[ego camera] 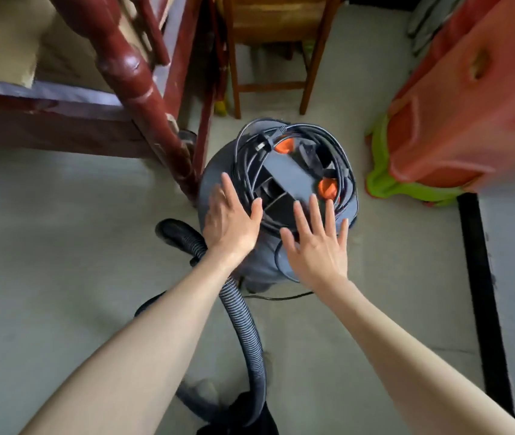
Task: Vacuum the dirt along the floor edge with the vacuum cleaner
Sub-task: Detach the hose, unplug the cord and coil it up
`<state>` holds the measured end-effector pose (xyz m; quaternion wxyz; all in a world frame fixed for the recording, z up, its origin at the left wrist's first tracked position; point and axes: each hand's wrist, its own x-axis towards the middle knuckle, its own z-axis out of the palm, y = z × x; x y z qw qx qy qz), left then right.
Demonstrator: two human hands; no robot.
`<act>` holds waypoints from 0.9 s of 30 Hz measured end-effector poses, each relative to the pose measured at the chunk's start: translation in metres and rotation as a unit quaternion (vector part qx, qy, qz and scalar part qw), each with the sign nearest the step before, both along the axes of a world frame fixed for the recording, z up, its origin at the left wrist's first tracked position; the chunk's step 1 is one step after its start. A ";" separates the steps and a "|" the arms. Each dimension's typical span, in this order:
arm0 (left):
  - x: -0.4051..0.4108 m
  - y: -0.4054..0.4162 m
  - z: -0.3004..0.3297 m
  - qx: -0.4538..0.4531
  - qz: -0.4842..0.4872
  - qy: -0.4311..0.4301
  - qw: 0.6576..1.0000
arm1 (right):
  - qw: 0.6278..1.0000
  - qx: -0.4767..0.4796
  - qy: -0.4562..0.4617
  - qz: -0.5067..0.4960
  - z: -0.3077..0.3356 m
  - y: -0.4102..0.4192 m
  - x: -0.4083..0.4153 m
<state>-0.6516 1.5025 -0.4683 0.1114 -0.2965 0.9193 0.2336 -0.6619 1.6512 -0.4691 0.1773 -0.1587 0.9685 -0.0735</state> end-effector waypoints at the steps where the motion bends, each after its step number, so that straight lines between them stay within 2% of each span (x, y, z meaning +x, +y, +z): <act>1: -0.006 0.002 -0.003 -0.054 -0.053 0.026 0.997 | 1.000 -0.010 -0.008 -0.013 -0.004 0.003 -0.005; 4: -0.025 0.003 -0.010 -0.166 -0.208 0.071 0.961 | 1.000 -0.022 0.004 -0.013 -0.015 0.011 -0.021; 7: -0.042 -0.004 -0.007 -0.240 -0.297 0.097 0.919 | 0.999 -0.017 0.039 0.004 -0.022 0.017 -0.030; 11: -0.066 -0.005 -0.002 -0.282 -0.401 0.067 0.869 | 0.996 -0.042 0.071 -0.020 -0.026 0.020 -0.037; 14: -0.079 -0.004 -0.003 -0.252 -0.415 0.054 0.873 | 0.995 -0.046 0.085 -0.027 -0.028 0.023 -0.045; 20: -0.096 0.011 -0.003 -0.211 -0.377 0.059 0.900 | 0.995 -0.066 0.080 -0.008 -0.029 0.038 -0.069; 27: -0.130 0.029 -0.005 -0.201 -0.352 0.065 0.912 | 0.997 -0.031 0.057 0.033 -0.028 0.058 -0.116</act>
